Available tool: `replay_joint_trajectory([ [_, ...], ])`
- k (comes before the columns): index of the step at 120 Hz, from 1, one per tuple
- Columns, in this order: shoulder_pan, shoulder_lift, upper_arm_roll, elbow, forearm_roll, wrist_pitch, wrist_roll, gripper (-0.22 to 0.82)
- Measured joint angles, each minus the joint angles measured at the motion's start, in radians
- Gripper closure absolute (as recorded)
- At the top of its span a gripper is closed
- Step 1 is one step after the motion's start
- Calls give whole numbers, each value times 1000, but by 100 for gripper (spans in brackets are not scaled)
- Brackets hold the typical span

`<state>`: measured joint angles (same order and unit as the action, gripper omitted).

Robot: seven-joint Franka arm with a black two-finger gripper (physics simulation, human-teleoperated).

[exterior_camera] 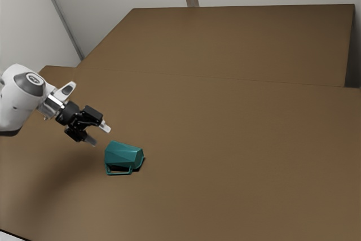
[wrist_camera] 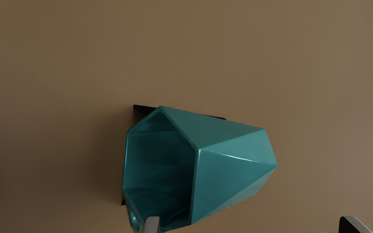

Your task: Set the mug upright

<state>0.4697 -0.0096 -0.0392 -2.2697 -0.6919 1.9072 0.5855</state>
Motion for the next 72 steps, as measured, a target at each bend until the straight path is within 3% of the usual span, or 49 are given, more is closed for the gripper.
replay_joint_trajectory([
  [27,55,91,-1,2,-73,-13,127,0],
  [72,44,148,-5,-18,-225,-74,327,0],
])
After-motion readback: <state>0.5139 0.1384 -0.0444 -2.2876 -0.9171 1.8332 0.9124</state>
